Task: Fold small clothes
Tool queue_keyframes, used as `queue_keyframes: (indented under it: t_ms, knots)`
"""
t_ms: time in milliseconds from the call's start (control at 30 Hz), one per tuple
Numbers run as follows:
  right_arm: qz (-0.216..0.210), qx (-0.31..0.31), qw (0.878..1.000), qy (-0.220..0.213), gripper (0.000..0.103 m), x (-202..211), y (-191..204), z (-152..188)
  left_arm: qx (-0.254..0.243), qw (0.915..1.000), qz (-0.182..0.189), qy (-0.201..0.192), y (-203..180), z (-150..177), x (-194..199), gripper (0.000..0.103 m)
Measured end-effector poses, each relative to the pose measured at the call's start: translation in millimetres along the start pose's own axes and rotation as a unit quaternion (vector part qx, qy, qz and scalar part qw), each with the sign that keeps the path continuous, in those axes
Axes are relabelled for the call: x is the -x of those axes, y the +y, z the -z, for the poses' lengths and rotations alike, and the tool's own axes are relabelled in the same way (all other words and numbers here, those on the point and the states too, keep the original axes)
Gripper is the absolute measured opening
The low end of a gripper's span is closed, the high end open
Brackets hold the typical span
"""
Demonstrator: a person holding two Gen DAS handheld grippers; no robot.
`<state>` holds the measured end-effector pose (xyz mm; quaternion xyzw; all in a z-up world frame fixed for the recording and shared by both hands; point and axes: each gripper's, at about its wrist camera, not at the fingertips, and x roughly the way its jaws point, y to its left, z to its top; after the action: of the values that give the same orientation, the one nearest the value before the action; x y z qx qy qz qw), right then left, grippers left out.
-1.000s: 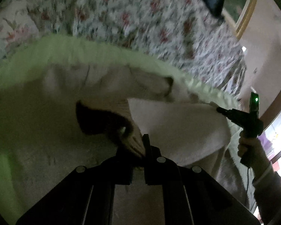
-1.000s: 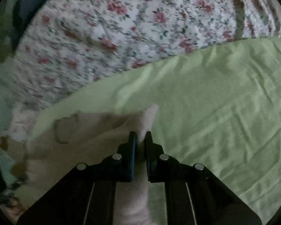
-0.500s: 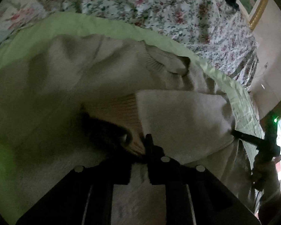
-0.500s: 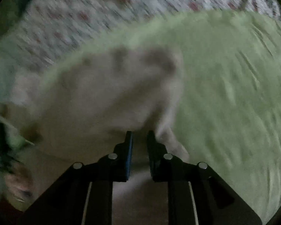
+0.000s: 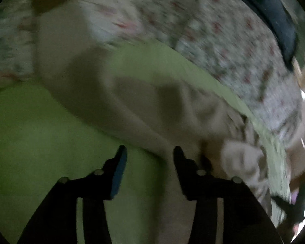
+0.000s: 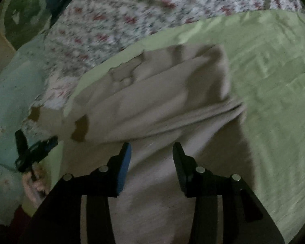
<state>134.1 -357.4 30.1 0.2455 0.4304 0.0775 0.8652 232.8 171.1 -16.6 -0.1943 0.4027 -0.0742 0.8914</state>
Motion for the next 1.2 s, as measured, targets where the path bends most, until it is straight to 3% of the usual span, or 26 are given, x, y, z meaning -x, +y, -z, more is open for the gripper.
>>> queue_keyframes:
  t_ms: [200, 300, 500, 567, 600, 633, 833, 1033, 1200]
  knots:
    - [-0.014, 0.001, 1.000, 0.026, 0.048, -13, 16, 18, 0.064, 0.9928, -0.073, -0.069, 75, -61, 16, 0.071]
    - [-0.017, 0.001, 0.999, 0.035, 0.049, -15, 19, 25, 0.094, 0.9867, -0.090, -0.097, 103, -95, 18, 0.071]
    - [-0.013, -0.010, 0.999, 0.049, 0.049, -22, 20, 30, 0.096, 0.9796, -0.122, -0.127, 122, -152, 13, 0.069]
    - [-0.012, -0.014, 0.998, 0.055, 0.049, -24, 19, 32, 0.091, 0.9781, -0.132, -0.133, 122, -161, 13, 0.045]
    - [-0.010, -0.018, 0.998, 0.058, 0.049, -25, 17, 33, 0.086, 0.9791, -0.131, -0.130, 119, -164, 12, 0.009]
    - [-0.009, -0.020, 0.998, 0.060, 0.049, -25, 16, 34, 0.083, 0.9807, -0.125, -0.126, 116, -165, 11, 0.005]
    - [-0.010, -0.022, 0.998, 0.059, 0.049, -20, 17, 39, 0.012, 0.9828, -0.107, -0.150, 66, -137, 31, 0.004]
    - [-0.017, -0.019, 0.999, 0.046, 0.049, -8, 18, 38, -0.043, 0.9908, -0.016, -0.127, -19, -92, 35, 0.004]
    - [-0.017, -0.029, 0.999, 0.035, 0.049, 2, 10, 37, -0.084, 0.9906, 0.062, -0.088, -99, -45, 18, 0.004]
